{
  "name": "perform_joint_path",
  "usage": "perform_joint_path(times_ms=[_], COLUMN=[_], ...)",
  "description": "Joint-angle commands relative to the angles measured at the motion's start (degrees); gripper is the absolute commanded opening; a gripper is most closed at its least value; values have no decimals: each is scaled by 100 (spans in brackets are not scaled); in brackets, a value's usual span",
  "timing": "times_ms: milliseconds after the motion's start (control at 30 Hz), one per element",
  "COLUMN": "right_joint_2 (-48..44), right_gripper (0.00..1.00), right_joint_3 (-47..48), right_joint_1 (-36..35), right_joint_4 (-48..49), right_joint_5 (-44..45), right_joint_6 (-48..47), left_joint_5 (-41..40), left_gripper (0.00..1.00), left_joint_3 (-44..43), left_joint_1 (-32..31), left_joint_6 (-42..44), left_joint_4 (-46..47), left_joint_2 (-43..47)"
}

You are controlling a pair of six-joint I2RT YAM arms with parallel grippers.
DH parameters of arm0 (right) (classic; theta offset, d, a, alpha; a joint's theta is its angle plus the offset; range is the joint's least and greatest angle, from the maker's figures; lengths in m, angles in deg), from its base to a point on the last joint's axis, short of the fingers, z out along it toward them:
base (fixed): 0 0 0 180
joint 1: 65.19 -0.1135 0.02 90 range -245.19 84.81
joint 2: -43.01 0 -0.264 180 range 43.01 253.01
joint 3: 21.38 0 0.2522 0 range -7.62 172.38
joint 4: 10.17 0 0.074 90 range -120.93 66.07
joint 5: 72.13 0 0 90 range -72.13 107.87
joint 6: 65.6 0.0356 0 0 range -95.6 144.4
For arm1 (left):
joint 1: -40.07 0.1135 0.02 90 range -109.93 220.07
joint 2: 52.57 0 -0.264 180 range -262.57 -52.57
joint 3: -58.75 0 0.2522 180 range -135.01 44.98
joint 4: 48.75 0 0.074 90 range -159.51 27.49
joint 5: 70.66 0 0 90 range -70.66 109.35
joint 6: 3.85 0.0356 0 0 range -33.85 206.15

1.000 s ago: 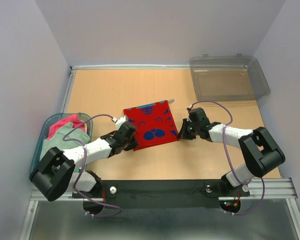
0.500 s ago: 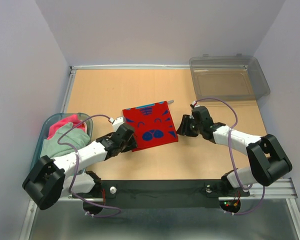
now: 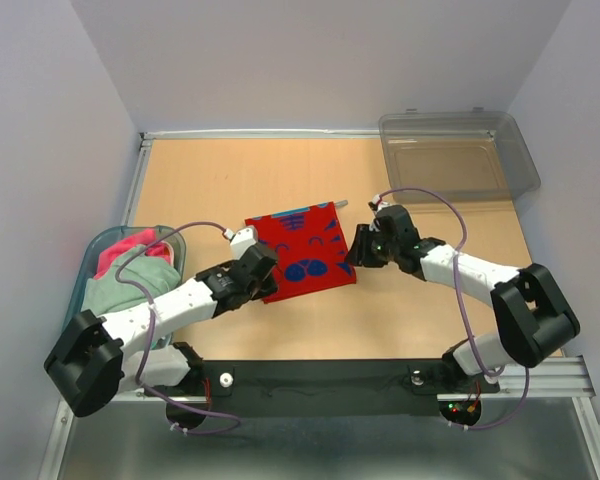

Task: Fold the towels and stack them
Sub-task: Fold the towel

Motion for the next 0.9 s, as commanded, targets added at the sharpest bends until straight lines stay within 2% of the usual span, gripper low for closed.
perform_joint_path(times_ms=[0, 133, 233, 433, 633, 800, 867], right_joint_2=[298, 615, 712, 467, -253, -1133, -1309], right_gripper=[40, 39, 34, 28, 20, 20, 21], right_joint_3=[127, -39, -241, -707, -1120, -1280, -1130], right_joint_1=[-43, -43, -43, -43, -43, -43, -43], right_joint_4=[210, 324, 491, 404, -439, -800, -853], right_joint_5=[-94, -148, 36, 432, 872, 863, 793], right_joint_6=[-73, -47, -30, 58, 199, 296, 243], left_joint_5=[-384, -191, -67, 328, 697, 1443, 1655], left_gripper=[37, 36, 32, 30, 29, 29, 34], left_joint_3=[-252, -157, 107, 381, 257, 468, 477], left_joint_1=[-56, -56, -56, -56, -56, -135, -170], left_joint_6=[59, 42, -55, 76, 516, 762, 850], left_joint_4=[5, 225, 523, 840, 753, 753, 761], left_joint_2=[-127, -505, -628, -945, -1112, -656, -402])
